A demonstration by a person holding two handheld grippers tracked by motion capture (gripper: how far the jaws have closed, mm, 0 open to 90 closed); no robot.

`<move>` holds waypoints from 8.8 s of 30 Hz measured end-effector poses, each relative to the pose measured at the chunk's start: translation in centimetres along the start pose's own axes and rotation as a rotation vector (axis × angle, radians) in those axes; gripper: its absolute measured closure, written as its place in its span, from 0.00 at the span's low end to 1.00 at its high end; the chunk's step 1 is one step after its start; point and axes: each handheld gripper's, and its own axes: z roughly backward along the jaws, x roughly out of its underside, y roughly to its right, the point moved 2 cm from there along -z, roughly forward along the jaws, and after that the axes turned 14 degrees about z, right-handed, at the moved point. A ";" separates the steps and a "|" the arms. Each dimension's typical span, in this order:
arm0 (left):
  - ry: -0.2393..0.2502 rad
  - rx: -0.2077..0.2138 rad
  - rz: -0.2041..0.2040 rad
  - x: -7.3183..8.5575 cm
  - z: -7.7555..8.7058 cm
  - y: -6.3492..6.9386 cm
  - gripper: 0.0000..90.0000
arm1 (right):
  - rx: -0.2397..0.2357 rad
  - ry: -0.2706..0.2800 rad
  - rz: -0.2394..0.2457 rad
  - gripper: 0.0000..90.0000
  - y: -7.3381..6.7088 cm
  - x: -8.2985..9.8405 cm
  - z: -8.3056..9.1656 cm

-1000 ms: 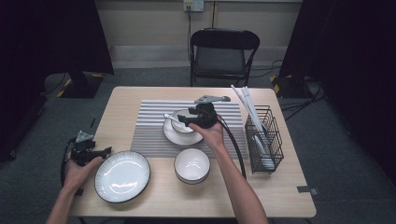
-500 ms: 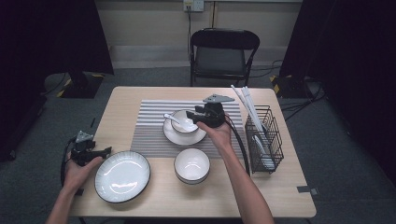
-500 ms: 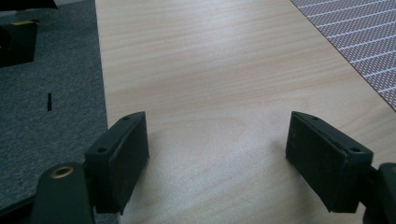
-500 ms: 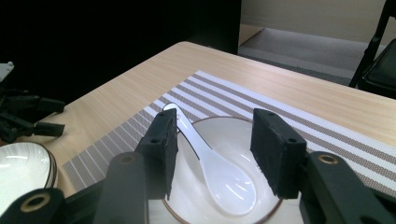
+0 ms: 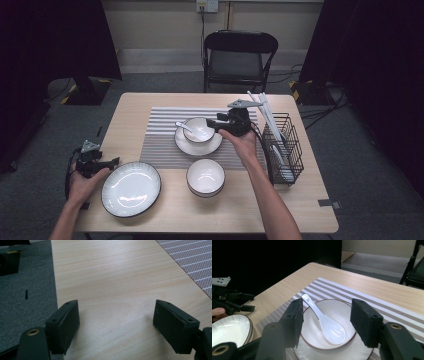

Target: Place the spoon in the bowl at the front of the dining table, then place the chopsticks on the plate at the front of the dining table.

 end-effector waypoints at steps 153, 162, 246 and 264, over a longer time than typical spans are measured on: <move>-0.001 0.004 -0.003 0.0 0.0 -0.1 0.23 | 0.477 -0.102 -0.069 0.91 9.5 3.4 10.9; 0.000 0.003 -0.001 0.0 0.0 0.0 0.23 | 0.535 -0.097 -0.062 0.92 9.7 3.4 11.4; -0.001 0.004 -0.004 0.0 0.0 -0.1 0.23 | 0.451 0.016 -0.062 0.95 9.3 0.9 11.1; -0.001 0.003 -0.004 0.0 0.0 -0.1 0.23 | 0.439 0.050 -0.036 0.95 8.9 0.1 11.8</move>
